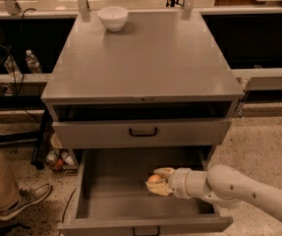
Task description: Place orange into middle drawer
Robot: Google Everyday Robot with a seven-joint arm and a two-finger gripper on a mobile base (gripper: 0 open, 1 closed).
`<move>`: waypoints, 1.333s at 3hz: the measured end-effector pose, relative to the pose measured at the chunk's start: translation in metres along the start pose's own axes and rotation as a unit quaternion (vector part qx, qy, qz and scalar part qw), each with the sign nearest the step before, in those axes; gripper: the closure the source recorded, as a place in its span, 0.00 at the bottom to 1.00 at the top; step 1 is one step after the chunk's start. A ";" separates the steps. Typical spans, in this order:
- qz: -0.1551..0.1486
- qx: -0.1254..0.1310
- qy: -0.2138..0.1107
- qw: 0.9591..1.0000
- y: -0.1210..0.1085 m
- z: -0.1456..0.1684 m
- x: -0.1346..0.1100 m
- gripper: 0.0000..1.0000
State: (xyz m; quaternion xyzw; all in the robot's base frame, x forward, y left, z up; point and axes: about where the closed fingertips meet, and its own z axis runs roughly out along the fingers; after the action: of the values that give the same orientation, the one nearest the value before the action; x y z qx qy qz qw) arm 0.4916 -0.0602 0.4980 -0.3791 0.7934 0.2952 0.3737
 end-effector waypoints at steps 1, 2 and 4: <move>0.009 -0.012 -0.005 1.000 -0.004 0.030 0.012 1.00; 0.019 -0.011 -0.006 1.000 -0.007 0.047 0.023 1.00; 0.039 -0.007 -0.012 0.999 -0.012 0.053 0.037 0.63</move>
Offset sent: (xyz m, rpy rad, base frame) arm 0.0180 0.0268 -0.0678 0.0413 0.0445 -0.0308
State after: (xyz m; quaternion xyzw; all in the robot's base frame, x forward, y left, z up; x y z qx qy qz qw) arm 0.5054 -0.0405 0.4366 -0.3471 0.8009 0.3200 0.3684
